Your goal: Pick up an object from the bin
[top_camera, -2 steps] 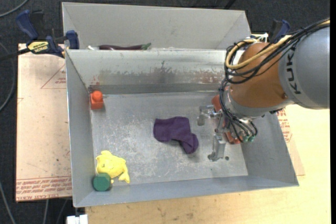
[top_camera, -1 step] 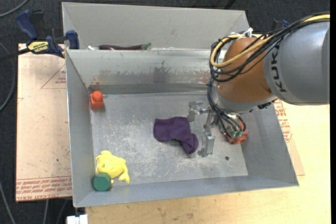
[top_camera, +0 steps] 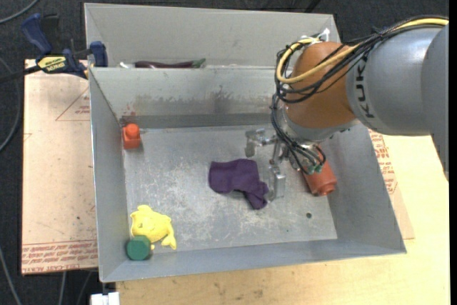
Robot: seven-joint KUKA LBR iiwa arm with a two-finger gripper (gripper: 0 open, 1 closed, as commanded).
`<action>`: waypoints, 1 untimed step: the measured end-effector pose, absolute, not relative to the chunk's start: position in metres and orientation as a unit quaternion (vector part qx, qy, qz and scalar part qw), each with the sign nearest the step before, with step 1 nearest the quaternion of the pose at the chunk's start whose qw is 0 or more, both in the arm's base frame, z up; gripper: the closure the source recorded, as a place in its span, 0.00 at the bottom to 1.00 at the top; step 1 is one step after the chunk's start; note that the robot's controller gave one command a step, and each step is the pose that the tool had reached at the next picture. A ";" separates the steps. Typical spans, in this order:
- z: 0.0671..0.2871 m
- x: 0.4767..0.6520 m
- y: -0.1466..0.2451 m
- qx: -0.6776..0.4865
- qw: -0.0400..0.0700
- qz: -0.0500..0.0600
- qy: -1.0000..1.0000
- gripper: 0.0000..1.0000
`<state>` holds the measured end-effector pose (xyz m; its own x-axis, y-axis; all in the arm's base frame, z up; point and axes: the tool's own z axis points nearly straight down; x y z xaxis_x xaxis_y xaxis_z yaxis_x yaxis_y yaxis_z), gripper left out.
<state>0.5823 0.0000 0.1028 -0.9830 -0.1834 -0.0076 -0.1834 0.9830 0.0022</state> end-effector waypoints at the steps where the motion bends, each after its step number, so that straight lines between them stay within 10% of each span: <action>1: 0.087 0.583 0.030 -0.186 0.001 0.000 0.982 0.00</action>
Offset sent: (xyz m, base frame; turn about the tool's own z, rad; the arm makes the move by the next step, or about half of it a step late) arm -0.0011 0.0726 -0.0328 -0.0983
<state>0.5834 0.0300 0.0867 -0.9305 -0.3663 -0.0025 -0.3663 0.9305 -0.0011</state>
